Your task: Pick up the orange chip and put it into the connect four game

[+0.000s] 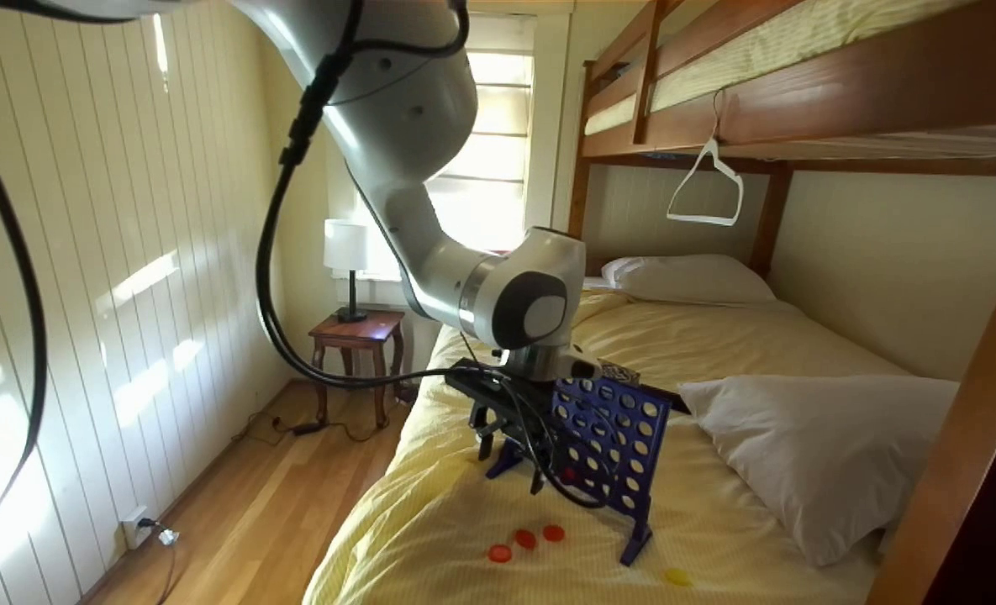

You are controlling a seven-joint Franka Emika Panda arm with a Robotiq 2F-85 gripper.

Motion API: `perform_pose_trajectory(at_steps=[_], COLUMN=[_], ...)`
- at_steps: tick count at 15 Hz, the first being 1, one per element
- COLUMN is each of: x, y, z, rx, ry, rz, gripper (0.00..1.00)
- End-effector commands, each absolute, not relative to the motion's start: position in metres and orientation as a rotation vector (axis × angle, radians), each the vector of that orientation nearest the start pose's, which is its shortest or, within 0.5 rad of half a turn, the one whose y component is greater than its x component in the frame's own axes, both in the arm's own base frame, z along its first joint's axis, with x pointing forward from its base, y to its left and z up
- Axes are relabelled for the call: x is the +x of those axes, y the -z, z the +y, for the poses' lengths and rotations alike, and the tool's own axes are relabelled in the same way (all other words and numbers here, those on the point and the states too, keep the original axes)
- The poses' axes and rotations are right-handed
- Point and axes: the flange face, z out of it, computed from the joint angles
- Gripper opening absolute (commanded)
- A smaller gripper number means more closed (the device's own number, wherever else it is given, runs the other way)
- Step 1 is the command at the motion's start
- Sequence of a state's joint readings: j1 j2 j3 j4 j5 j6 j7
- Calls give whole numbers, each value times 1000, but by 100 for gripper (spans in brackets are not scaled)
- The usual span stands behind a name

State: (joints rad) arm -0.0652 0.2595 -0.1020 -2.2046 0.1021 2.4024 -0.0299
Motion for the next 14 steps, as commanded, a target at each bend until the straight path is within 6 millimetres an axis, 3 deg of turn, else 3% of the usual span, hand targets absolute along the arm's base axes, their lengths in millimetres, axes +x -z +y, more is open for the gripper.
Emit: perform_pose_trajectory(at_steps=[1,14], x=[551,567], y=[-239,-173], z=[-102,-115], rx=[-3118,-3130], ry=[-90,-81], rz=[317,327], gripper=[100,100])
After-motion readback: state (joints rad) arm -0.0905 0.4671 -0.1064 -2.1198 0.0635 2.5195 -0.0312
